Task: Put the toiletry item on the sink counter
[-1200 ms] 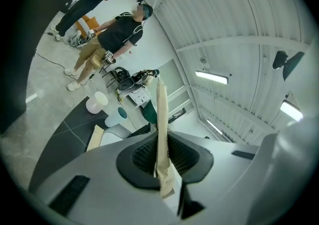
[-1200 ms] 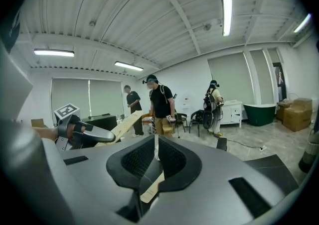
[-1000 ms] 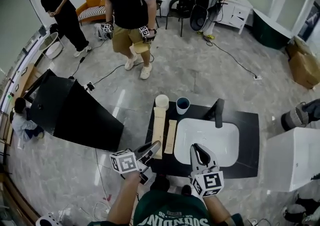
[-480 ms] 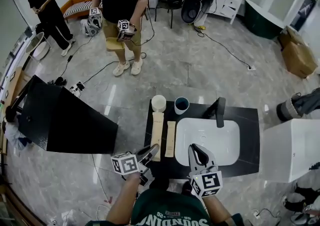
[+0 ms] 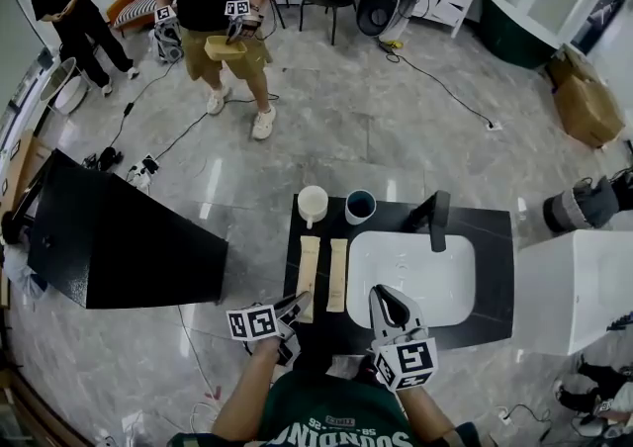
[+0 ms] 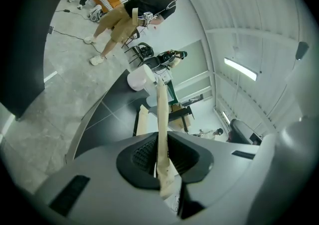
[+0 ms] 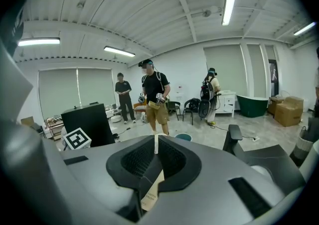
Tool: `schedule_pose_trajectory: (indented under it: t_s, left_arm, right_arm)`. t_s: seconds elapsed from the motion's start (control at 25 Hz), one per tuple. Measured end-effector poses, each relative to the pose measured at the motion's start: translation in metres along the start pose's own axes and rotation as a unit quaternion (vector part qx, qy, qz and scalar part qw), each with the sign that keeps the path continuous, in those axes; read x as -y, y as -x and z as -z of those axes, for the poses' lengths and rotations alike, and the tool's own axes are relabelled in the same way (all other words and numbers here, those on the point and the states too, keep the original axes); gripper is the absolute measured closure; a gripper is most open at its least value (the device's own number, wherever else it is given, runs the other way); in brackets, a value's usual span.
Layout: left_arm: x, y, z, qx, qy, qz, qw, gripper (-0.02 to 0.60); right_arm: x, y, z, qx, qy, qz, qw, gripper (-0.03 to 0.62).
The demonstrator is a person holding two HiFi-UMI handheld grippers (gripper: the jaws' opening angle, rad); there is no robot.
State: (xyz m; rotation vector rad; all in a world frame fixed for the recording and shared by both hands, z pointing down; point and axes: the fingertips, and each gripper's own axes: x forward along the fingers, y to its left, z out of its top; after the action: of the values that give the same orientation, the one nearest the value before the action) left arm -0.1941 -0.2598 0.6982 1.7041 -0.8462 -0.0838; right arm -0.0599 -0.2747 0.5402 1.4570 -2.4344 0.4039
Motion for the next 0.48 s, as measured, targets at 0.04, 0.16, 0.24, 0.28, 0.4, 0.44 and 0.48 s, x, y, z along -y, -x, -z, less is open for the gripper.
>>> schedule_pose_trajectory:
  t_s: [0.04,0.16,0.24,0.28,0.4,0.44,0.48]
  left_arm:
    - [-0.006,-0.003,0.002,-0.003,0.005,-0.004,1.0000,0.532]
    - [-0.025,-0.010,0.007,-0.014,0.024,-0.018,0.9995,0.532]
    - [-0.037,-0.016,0.009,-0.019,0.031,-0.029,0.9989,0.532]
    - [-0.043,-0.019,0.010,-0.021,0.034,-0.034,0.9986,0.532]
    - [-0.058,-0.025,0.012,-0.024,0.044,-0.050,0.9975,0.532]
    - [-0.062,-0.027,0.012,-0.025,0.048,-0.055,0.9971,0.532]
    - [-0.065,-0.028,0.012,-0.025,0.050,-0.059,0.9967,0.532]
  right_arm:
    - [-0.001,-0.002,0.000,-0.001,0.000,-0.001,1.000,0.545]
    - [-0.003,-0.007,0.003,-0.006,0.000,-0.003,1.000,0.545]
    - [-0.003,-0.009,0.007,-0.009,-0.003,-0.003,1.000,0.545]
    - [-0.002,-0.011,0.009,-0.011,-0.004,-0.003,1.000,0.545]
    - [-0.002,-0.013,0.011,-0.014,-0.006,-0.002,1.000,0.545]
    - [-0.002,-0.013,0.011,-0.015,-0.006,-0.002,1.000,0.545]
    - [-0.002,-0.013,0.012,-0.016,-0.006,-0.001,1.000,0.545]
